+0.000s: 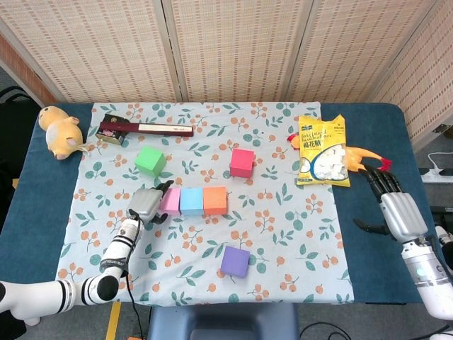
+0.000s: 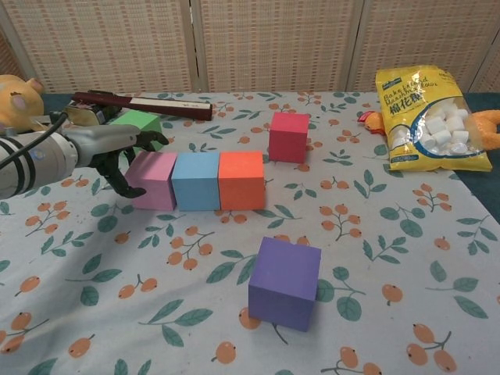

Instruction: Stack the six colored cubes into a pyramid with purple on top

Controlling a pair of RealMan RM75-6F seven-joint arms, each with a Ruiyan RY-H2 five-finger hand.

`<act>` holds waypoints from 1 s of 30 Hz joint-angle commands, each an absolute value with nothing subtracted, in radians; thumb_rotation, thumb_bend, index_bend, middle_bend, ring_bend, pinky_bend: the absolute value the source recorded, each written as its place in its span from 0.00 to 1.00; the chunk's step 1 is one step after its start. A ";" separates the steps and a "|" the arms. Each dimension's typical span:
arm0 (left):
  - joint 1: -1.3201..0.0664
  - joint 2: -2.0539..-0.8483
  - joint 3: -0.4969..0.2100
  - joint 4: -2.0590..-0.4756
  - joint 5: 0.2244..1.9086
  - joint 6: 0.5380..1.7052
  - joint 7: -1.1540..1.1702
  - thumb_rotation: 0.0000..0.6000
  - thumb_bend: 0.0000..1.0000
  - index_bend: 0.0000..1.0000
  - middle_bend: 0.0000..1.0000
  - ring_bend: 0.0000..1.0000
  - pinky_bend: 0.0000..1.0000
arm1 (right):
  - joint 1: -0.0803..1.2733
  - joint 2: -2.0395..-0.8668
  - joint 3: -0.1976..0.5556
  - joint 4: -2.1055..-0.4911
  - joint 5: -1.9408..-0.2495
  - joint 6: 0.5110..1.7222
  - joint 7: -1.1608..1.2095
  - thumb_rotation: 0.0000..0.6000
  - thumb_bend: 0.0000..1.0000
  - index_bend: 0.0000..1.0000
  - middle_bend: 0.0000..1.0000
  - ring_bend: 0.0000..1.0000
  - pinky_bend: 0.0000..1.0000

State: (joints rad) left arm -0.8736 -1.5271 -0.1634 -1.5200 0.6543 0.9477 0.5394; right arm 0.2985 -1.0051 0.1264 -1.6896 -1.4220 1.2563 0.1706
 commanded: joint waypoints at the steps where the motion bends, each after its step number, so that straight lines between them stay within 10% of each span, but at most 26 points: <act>1: -0.873 -1.514 -0.163 -1.536 0.638 0.935 0.536 1.00 0.35 0.04 0.08 0.20 0.45 | 0.299 -1.005 0.126 -1.689 -1.423 1.256 0.173 1.00 0.00 0.00 0.00 0.00 0.00; 30: -0.817 -1.473 -0.107 -1.435 0.852 1.023 0.499 1.00 0.33 0.02 0.00 0.00 0.16 | 0.297 -1.001 0.127 -1.698 -1.424 1.259 0.163 1.00 0.00 0.00 0.00 0.00 0.00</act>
